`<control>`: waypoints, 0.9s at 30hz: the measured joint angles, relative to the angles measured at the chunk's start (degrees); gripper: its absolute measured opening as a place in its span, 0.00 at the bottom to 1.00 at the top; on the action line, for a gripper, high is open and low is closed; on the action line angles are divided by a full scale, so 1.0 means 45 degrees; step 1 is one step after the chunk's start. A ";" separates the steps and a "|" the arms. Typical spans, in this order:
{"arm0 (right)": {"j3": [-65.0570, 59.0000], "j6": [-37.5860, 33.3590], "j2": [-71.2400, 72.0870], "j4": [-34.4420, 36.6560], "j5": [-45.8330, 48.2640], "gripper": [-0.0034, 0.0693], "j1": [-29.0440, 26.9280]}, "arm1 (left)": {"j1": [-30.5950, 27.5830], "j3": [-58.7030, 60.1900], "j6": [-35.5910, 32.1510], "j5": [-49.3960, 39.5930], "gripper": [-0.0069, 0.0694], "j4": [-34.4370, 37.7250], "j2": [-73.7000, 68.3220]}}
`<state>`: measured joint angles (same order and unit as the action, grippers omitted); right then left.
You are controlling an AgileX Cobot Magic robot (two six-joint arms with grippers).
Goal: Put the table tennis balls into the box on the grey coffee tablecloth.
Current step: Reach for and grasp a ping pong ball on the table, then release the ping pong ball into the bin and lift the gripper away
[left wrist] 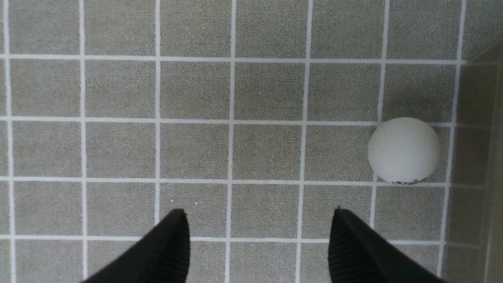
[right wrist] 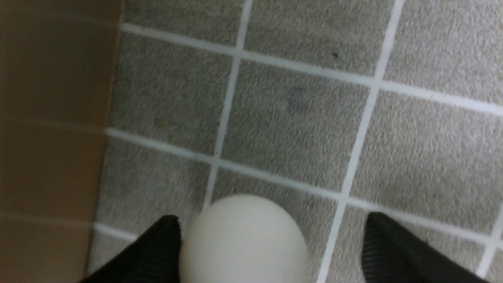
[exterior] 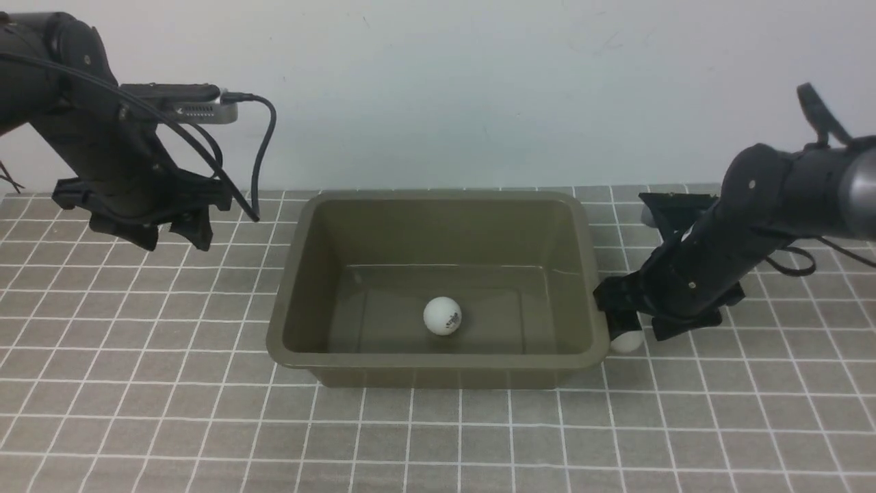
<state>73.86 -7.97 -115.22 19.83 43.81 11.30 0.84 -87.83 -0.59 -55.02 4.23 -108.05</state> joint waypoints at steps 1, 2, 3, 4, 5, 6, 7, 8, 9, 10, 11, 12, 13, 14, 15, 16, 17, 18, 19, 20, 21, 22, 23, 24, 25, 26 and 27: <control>0.0000 0.0000 -0.0011 -0.0040 -0.0032 0.65 0.0000 | 0.0000 0.0000 -0.0074 0.0000 0.66 0.0209 -0.0038; 0.0000 0.0000 -0.0011 -0.0040 -0.0036 0.63 0.0000 | 0.0000 0.0000 -0.0108 0.0000 0.66 0.0209 -0.0038; 0.0046 0.0017 0.0024 -0.0343 0.0016 0.52 0.0000 | 0.0000 0.0000 -0.0401 0.0000 0.66 0.0478 -0.0077; 0.0130 0.0166 0.0084 -0.0645 0.0237 0.54 -0.0023 | 0.0000 0.0000 -0.0571 -0.0015 0.66 0.0608 -0.0075; 0.0172 0.0210 0.0100 -0.0710 0.0362 0.54 -0.0036 | 0.0000 0.0000 -0.0591 -0.0015 0.66 0.0628 -0.0075; 0.0379 0.0908 0.0410 -0.1195 0.0924 0.54 -0.0207 | 0.0000 0.0000 -0.0689 -0.0026 0.65 0.0676 -0.0075; 0.0552 0.1403 0.0792 -0.1439 0.1362 0.54 -0.0346 | 0.0000 0.0000 -0.0706 -0.0026 0.63 0.0676 -0.0075; 0.0574 0.1468 0.0867 -0.1476 0.1416 0.54 -0.0366 | 0.0000 0.0000 -0.0722 -0.0026 0.63 0.0676 -0.0075; 0.0621 0.1588 0.1034 -0.1540 0.1490 0.54 -0.0397 | 0.0000 0.0000 -0.0738 -0.0026 0.62 0.0676 -0.0075; 0.0836 0.1867 0.1948 -0.1690 0.1645 0.54 -0.0371 | 0.0000 0.0000 -0.0786 -0.0026 0.59 0.0676 -0.0075; 0.0914 0.1842 0.2321 -0.1688 0.1631 0.54 -0.0262 | 0.0000 0.0000 -0.0784 -0.0026 0.58 0.0676 -0.0075; 0.0999 0.1771 0.2723 -0.1637 0.1531 0.54 -0.0042 | 0.0000 0.0000 -0.0799 -0.0026 0.57 0.0692 -0.0075; 0.1042 0.1653 0.2855 -0.1581 0.1486 0.54 0.0071 | 0.0000 0.0000 -0.0799 -0.0013 0.56 0.0707 -0.0075; 0.1207 0.1399 0.3182 -0.1299 0.1318 0.54 0.0504 | 0.0000 0.0000 -0.0799 0.0038 0.56 0.0718 -0.0075; 0.1332 0.1198 0.3196 -0.1059 0.1159 0.54 0.0835 | 0.0000 0.0000 -0.0799 0.0203 0.56 0.0731 -0.0079; 0.1356 0.1157 0.3196 -0.1059 0.1129 0.54 0.0902 | 0.0000 0.0000 -0.0799 0.0203 0.56 0.0731 -0.0095; 0.1525 0.0936 0.3046 -0.0695 0.0953 0.54 0.1329 | 0.0000 0.0000 -0.0814 0.0415 0.56 0.0831 -0.0116; 0.1722 0.0776 0.2707 -0.0346 0.0856 0.54 0.1692 | 0.0000 0.0000 -0.0827 0.0485 0.57 0.0959 -0.0191; 0.1892 0.0712 0.2381 -0.0185 0.0855 0.54 0.1900 | 0.0000 0.0000 -0.0855 0.0498 0.57 0.1090 -0.0259; 0.2037 0.0668 0.2097 -0.0068 0.0855 0.55 0.2042 | 0.0000 0.0000 -0.0869 0.0498 0.58 0.1209 -0.0364; 0.2146 0.0667 0.1873 -0.0014 0.0867 0.56 0.2127 | 0.0000 -0.0013 -0.0878 0.0472 0.59 0.1328 -0.0437; 0.2409 0.0667 0.1362 0.0030 0.0911 0.59 0.2297 | 0.0000 -0.0024 -0.0883 0.0401 0.60 0.1507 -0.0630; 0.2445 0.0667 0.1220 0.0030 0.0912 0.59 0.2333 | 0.0000 -0.0024 -0.0883 0.0383 0.60 0.1529 -0.0684; 0.2690 0.0658 0.0823 0.0045 0.1005 0.65 0.2429 | 0.0000 -0.0024 -0.0893 0.0298 0.61 0.1617 -0.0835; 0.2868 0.0658 0.0436 0.0045 0.1091 0.70 0.2467 | 0.0000 -0.0024 -0.0893 0.0263 0.61 0.1671 -0.0976; 0.2970 0.0658 0.0294 0.0045 0.1117 0.72 0.2484 | 0.0000 -0.0024 -0.0893 0.0238 0.61 0.1735 -0.1060; 0.3086 0.0658 0.0060 0.0045 0.1117 0.75 0.2484 | 0.0000 -0.0024 -0.0893 0.0220 0.61 0.1839 -0.1183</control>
<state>87.74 -5.01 -114.95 20.03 48.83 22.48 0.84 -87.93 -4.61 -54.03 12.50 -113.38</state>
